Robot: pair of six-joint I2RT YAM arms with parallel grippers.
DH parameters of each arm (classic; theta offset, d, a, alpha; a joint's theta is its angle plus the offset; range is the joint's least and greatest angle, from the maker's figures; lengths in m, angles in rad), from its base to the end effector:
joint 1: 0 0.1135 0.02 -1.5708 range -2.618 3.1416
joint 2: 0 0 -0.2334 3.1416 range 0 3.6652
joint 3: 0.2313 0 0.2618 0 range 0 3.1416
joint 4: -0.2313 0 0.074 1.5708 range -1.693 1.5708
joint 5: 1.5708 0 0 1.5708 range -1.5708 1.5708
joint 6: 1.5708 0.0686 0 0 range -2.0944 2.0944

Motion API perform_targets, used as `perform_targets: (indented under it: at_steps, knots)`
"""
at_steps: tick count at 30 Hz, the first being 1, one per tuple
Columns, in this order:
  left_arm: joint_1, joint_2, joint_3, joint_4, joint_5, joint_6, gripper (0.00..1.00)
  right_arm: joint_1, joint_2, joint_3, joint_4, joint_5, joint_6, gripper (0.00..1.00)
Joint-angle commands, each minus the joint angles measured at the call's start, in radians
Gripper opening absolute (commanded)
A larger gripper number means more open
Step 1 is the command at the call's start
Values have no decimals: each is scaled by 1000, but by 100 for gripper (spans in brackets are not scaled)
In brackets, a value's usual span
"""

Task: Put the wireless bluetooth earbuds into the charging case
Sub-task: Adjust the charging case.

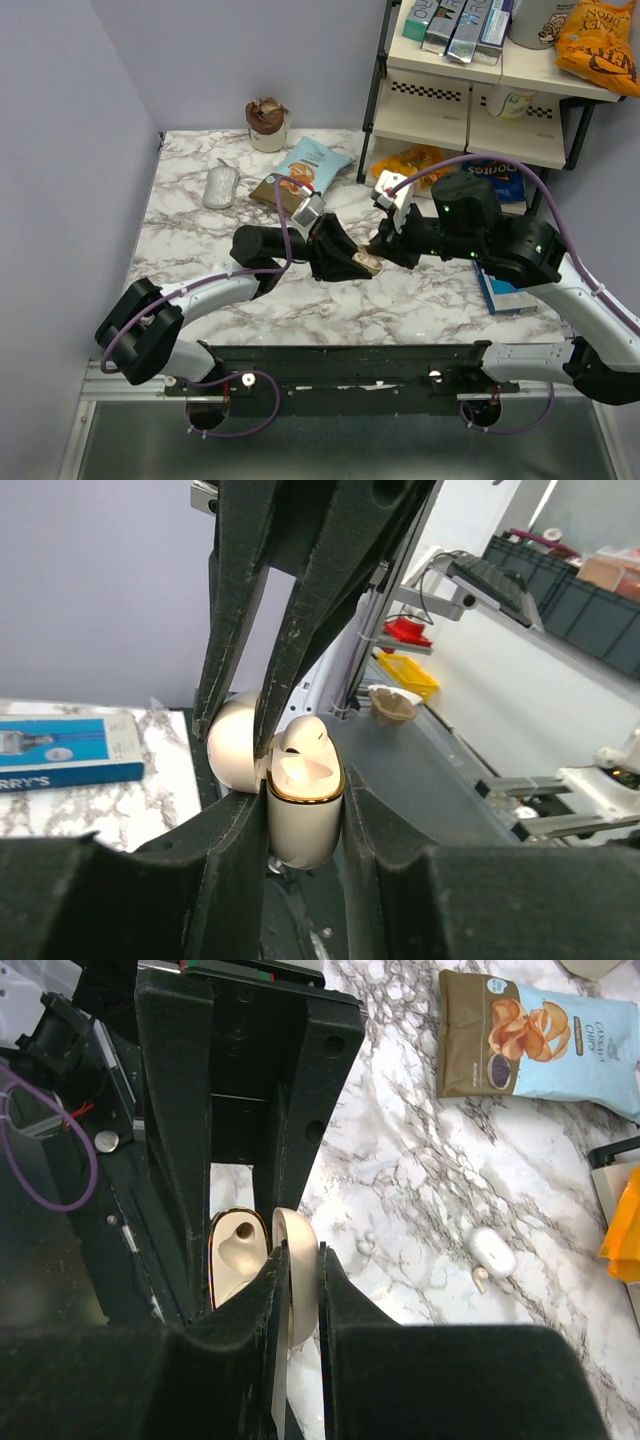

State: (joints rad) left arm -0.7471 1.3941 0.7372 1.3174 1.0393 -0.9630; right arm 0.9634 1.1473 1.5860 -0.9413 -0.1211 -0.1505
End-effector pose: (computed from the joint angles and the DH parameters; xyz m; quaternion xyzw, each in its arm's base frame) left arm 0.1823 -0.2495 0.3019 0.4023 0.4274 -0.7316 0.3469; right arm 0.1381 0.2131 0.4204 -0.4803 0.7130 0.2487 0.4461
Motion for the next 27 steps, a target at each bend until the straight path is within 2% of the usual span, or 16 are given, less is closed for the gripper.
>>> perform_targets:
  at_steps: [1,4,5,6,11,16,18,19,21,22,24,27]
  knots:
    - [-17,-76,-68,91,-77,177,0,8,-6,29,4,-25,5,2]
    - [-28,-116,-111,49,-171,297,0,8,-1,43,7,-15,25,18]
    - [-31,-122,-117,58,-194,329,0,8,-1,48,9,-15,37,30]
    - [-35,-125,-125,63,-215,343,0,9,3,57,16,-11,46,36]
    - [-66,-153,-168,62,-381,463,0,9,14,106,35,35,112,59]
    - [-96,-158,-203,69,-522,564,0,6,17,157,56,75,149,67]
    - [-139,-168,-222,65,-655,677,0,-5,-18,128,117,118,218,69]
    - [-153,-171,-242,74,-715,708,0,-11,-36,96,152,215,242,69]
    - [-184,-161,-263,156,-839,753,0,-35,-110,-48,269,294,311,69]
    - [-195,-149,-289,192,-873,762,0,-44,-130,-93,295,383,340,69]
    - [-215,-142,-312,275,-941,777,0,-90,-165,-220,344,419,417,69]
    - [-230,-179,-334,247,-944,823,0,-170,-175,-361,363,449,518,69]
